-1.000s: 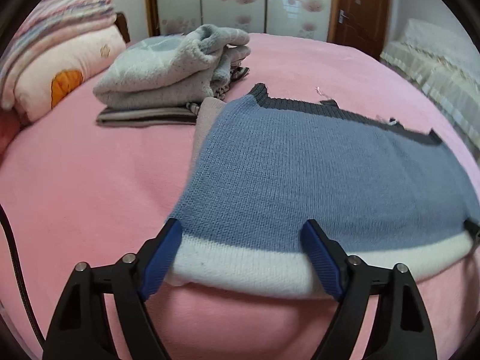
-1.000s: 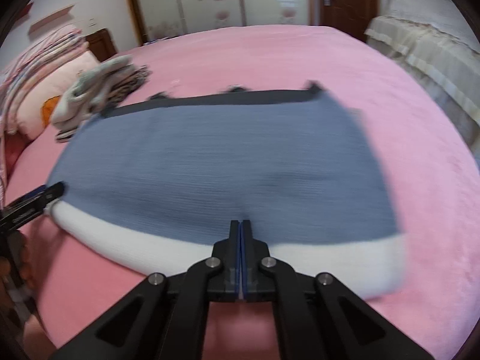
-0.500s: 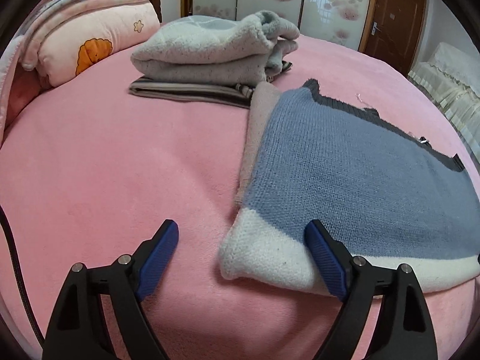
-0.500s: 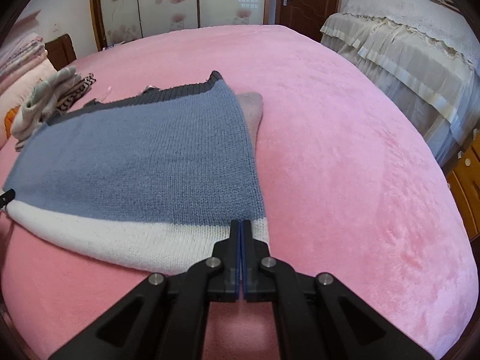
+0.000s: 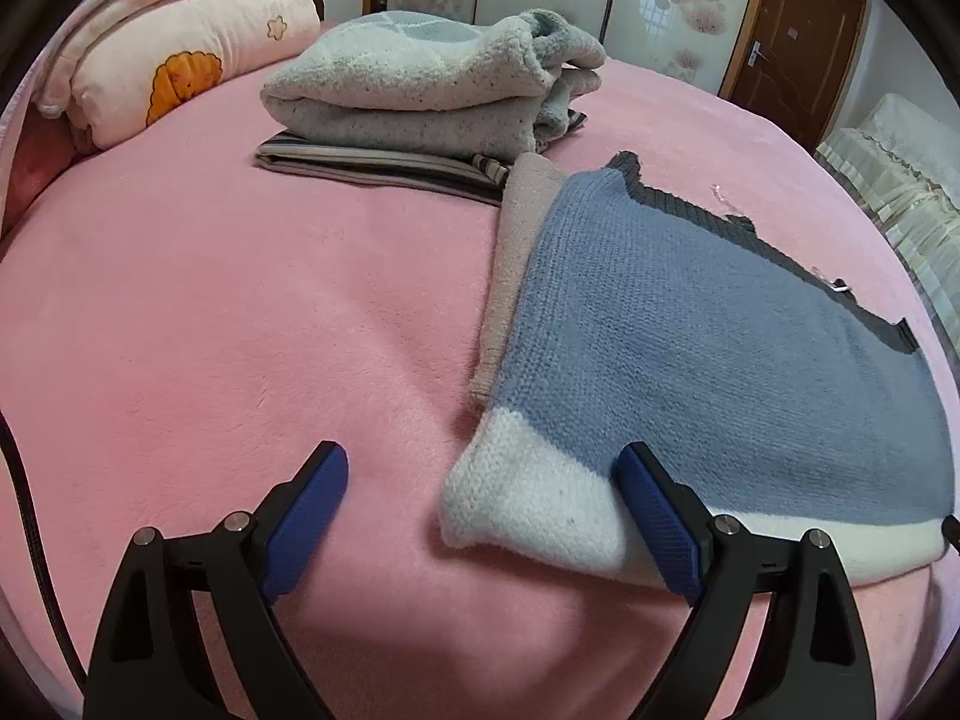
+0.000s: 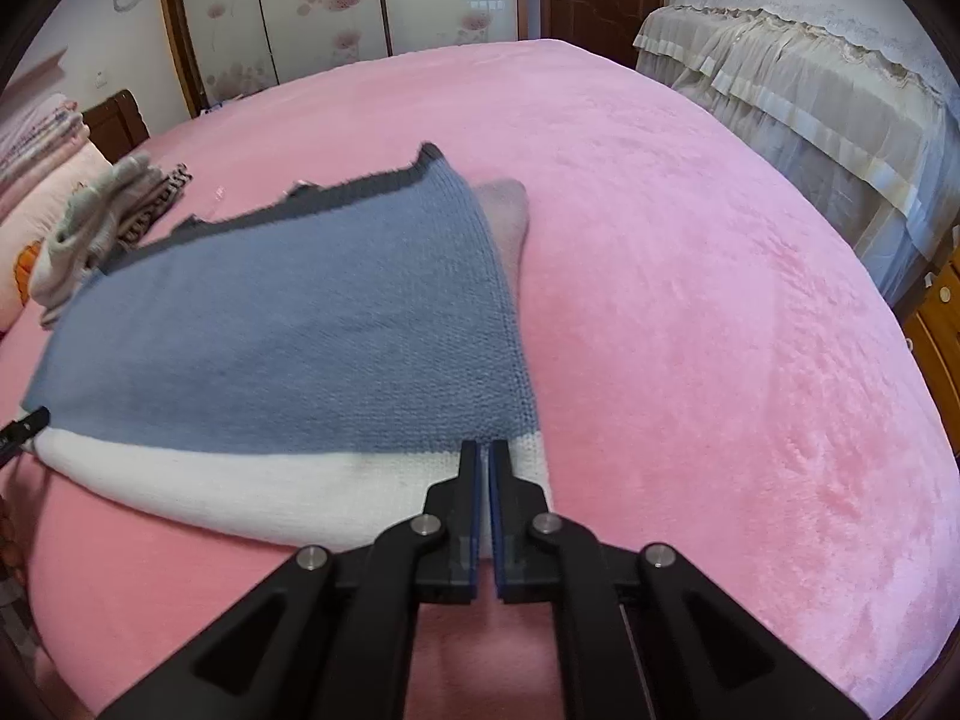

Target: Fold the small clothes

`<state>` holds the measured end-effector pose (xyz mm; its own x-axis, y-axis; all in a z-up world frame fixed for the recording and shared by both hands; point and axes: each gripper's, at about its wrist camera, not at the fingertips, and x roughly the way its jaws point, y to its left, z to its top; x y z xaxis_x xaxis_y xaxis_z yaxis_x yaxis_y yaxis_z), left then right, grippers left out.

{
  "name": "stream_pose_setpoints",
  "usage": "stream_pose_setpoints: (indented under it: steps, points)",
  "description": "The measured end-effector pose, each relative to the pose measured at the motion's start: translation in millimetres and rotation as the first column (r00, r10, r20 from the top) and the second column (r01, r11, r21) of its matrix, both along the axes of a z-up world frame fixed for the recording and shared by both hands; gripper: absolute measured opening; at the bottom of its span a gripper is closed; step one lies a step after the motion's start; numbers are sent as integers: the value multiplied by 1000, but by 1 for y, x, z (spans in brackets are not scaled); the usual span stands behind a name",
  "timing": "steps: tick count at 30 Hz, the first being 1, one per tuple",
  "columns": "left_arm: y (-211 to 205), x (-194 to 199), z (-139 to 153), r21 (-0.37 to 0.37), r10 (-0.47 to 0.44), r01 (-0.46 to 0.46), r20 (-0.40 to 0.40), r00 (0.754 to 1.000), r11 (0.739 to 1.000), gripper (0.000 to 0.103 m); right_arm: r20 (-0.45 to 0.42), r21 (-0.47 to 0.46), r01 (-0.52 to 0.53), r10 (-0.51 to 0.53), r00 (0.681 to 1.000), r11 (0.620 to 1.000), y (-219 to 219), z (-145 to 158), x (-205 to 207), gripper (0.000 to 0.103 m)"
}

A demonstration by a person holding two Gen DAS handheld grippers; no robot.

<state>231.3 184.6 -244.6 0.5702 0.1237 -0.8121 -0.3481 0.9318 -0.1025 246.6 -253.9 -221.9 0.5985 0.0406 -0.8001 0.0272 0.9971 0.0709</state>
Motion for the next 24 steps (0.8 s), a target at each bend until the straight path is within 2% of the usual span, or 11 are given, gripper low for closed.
stream_pose_setpoints:
  steps: [8, 14, 24]
  points:
    - [-3, -19, 55, -1, -38, 38, 45, 998, 999, 91, 31, 53, -26, 24, 999, 998, 13, 34, -15, 3]
    - [3, -41, 101, -44, -13, 17, 95, 995, 999, 96, 66, 80, -51, 46, 997, 996, 25, 59, -35, 20]
    - [3, -71, 131, -89, 34, -24, 108, 994, 996, 96, 139, 87, -122, 109, 984, 989, 50, 94, -54, 20]
